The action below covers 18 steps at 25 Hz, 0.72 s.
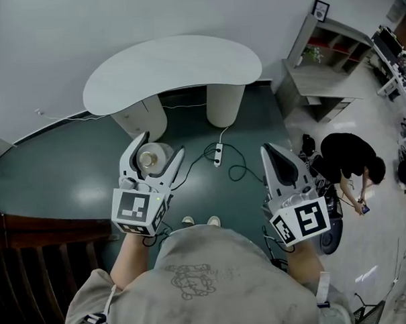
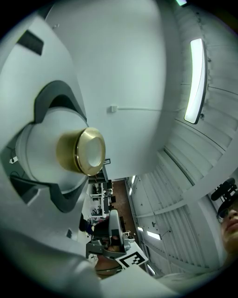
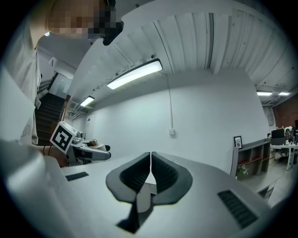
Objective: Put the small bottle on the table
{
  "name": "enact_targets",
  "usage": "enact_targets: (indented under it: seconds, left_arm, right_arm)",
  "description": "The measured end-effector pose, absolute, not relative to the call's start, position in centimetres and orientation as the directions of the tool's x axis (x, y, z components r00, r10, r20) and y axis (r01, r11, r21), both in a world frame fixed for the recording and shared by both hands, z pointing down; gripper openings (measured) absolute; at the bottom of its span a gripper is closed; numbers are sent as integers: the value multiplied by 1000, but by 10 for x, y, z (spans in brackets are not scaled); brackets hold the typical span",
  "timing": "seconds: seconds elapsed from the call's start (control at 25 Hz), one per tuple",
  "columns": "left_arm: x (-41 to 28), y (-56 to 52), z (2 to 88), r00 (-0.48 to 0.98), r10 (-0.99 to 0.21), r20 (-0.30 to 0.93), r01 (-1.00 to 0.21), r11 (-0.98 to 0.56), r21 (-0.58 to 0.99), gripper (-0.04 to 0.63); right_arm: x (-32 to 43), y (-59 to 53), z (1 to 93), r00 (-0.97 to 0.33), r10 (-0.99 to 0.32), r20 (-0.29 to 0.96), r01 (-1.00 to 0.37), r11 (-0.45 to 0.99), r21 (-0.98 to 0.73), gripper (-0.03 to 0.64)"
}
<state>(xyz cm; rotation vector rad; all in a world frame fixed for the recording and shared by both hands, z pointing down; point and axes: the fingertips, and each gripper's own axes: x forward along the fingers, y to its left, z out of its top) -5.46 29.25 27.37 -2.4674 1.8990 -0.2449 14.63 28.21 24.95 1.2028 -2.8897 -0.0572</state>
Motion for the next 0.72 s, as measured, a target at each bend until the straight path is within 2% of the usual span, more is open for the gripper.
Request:
enact_targets:
  seconds: [0.72]
  left_arm:
    - [-23,277,288,269,-961,68,-954,-275,-119,345]
  right_arm:
    - [173,258,280,-715,-699,-20,-699,714,51,31]
